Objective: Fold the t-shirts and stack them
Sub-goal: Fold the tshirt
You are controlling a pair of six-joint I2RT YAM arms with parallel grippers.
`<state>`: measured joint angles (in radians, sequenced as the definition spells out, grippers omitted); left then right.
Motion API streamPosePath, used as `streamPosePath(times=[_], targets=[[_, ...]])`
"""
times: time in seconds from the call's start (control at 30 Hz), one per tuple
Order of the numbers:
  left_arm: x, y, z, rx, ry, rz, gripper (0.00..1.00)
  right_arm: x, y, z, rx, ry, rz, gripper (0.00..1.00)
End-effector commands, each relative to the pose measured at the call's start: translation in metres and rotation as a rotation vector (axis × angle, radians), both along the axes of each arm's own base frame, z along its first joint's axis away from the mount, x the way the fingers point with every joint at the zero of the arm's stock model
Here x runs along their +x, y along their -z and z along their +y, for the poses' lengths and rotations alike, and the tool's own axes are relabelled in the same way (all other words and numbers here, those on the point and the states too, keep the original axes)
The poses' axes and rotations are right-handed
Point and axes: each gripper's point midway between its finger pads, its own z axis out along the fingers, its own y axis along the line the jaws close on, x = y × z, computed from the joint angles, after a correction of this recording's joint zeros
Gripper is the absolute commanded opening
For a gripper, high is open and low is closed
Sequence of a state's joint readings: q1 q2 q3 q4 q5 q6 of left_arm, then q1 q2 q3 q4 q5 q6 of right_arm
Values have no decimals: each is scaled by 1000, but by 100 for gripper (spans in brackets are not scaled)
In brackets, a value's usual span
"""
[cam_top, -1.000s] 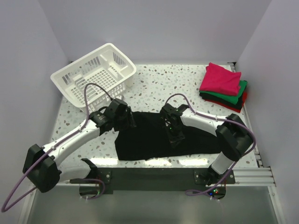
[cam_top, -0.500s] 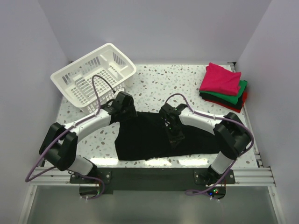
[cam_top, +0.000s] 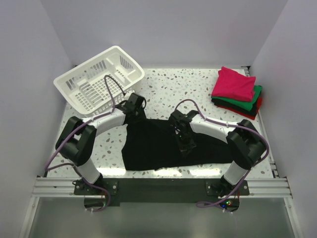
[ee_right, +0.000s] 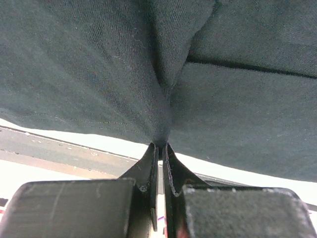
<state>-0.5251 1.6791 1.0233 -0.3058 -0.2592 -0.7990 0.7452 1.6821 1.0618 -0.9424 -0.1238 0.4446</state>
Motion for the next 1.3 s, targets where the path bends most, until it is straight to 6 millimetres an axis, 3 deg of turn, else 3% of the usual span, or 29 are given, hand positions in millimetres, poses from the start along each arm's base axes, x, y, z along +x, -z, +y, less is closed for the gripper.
streamPosePath(times=[0.0, 0.2, 0.3, 0.37, 0.4, 0.43, 0.47, 0.57, 0.6, 0.7, 0.87, 1.03, 1.27], targets=[[18, -9, 10, 42, -39, -47, 53, 1, -5, -1, -4, -14, 1, 0], [18, 3, 7, 37, -26, -23, 49, 0, -4, 0, 5, -17, 4, 0], [17, 4, 7, 35, -29, -20, 39, -1, -5, -1, 4, -17, 5, 0], [16, 2, 10, 45, -32, -27, 29, 0, -8, -2, 3, -15, -4, 5], [14, 3, 13, 55, -33, -23, 24, 1, -10, -2, 2, -15, -10, 9], [13, 2, 14, 59, -30, -27, 15, 2, -13, -2, 2, -14, -21, 22], [12, 2, 16, 65, -34, -27, 12, 4, -18, -2, 0, -14, -31, 27], [8, -1, 22, 78, -38, -36, 7, 14, -32, -11, -22, 11, -84, 49], [5, 0, 25, 88, -36, -34, 7, 17, -35, -15, -26, 27, -97, 52], [3, -7, 29, 92, -29, -64, 7, 33, -42, -40, -33, 120, -140, 60], [2, -12, 25, 79, 10, -87, 7, 66, -40, -95, -76, 254, -183, 64], [4, -13, 23, 84, 35, -93, 7, 103, -24, -141, -112, 408, -231, 65], [7, -18, 23, 106, 69, -101, 6, 130, 11, -176, -213, 556, -207, 65]])
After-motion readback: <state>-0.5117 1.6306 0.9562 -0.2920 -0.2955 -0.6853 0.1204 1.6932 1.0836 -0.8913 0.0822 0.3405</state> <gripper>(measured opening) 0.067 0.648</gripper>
